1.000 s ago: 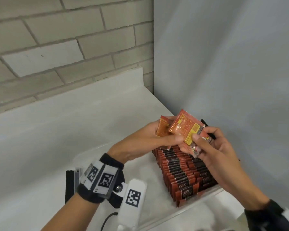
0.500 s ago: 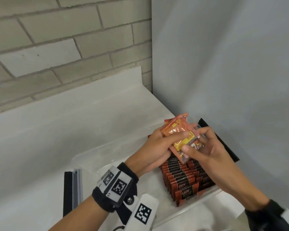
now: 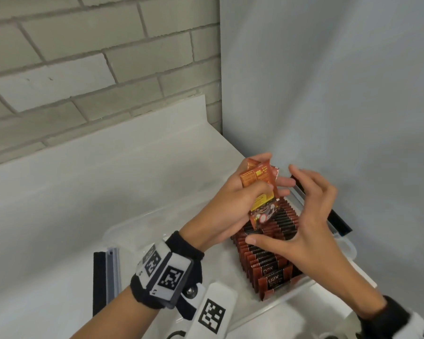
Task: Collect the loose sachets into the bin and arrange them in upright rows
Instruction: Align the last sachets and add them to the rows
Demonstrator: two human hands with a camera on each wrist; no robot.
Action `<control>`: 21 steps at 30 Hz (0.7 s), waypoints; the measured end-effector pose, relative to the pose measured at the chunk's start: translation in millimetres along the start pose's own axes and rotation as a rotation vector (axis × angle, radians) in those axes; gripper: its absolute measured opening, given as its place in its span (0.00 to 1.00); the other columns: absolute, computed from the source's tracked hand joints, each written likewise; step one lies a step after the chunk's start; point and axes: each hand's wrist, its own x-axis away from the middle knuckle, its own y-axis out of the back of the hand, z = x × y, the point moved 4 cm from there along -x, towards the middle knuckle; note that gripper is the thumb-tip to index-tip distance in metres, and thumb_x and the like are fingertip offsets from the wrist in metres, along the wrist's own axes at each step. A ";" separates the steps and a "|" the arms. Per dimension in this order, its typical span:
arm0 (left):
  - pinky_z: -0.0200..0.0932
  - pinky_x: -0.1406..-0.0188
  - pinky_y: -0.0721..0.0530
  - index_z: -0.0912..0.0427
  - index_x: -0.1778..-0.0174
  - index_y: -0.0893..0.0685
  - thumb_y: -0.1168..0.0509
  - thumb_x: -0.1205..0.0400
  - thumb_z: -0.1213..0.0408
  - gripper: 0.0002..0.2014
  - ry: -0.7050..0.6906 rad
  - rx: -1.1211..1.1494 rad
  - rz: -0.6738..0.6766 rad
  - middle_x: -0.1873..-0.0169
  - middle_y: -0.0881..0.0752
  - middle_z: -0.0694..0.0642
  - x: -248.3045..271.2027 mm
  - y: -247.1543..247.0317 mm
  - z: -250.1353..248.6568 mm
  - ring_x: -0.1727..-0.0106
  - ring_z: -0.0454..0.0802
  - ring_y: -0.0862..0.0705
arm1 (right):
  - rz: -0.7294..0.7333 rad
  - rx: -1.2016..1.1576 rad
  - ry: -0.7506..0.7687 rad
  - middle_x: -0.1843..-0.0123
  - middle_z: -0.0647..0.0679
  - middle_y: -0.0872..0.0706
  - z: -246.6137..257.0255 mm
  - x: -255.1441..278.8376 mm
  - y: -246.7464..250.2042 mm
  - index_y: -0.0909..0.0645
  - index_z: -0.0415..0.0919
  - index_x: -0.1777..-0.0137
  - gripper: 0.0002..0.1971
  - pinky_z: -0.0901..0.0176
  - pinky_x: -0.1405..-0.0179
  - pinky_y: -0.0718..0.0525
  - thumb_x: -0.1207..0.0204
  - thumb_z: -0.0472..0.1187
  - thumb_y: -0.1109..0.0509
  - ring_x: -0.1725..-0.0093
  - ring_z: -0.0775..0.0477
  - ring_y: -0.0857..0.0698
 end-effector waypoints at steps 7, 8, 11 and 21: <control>0.53 0.31 0.21 0.53 0.24 0.35 0.37 0.19 0.67 0.27 0.204 -0.149 0.105 0.34 0.21 0.62 6.9 -8.9 22.3 0.31 0.52 0.21 | 0.272 0.120 0.178 0.16 0.57 0.58 11.1 3.4 -10.4 0.42 0.75 0.24 0.46 0.36 0.24 0.37 0.39 0.55 0.19 0.16 0.49 0.55; 0.55 0.30 0.22 0.53 0.24 0.34 0.37 0.19 0.67 0.27 0.215 -0.155 0.130 0.33 0.22 0.63 8.4 -10.0 22.2 0.30 0.53 0.21 | 0.312 0.114 0.181 0.16 0.57 0.58 10.2 3.9 -11.9 0.41 0.75 0.25 0.47 0.36 0.23 0.38 0.39 0.52 0.17 0.16 0.48 0.55; 0.45 0.37 0.17 0.60 0.30 0.33 0.39 0.20 0.80 0.24 0.217 -0.150 0.197 0.43 0.21 0.62 10.2 -7.4 19.0 0.38 0.50 0.18 | 0.362 0.021 0.135 0.17 0.60 0.53 8.2 4.8 -13.6 0.40 0.75 0.26 0.46 0.40 0.22 0.36 0.37 0.49 0.17 0.16 0.50 0.50; 0.36 0.46 0.16 0.55 0.37 0.27 0.42 0.19 0.66 0.15 0.329 0.158 0.365 0.48 0.16 0.54 19.5 -6.9 6.3 0.48 0.43 0.14 | 0.184 -0.209 0.078 0.31 0.62 0.26 10.8 1.4 0.0 0.38 0.67 0.23 0.38 0.60 0.36 0.21 0.32 0.57 0.25 0.31 0.48 0.23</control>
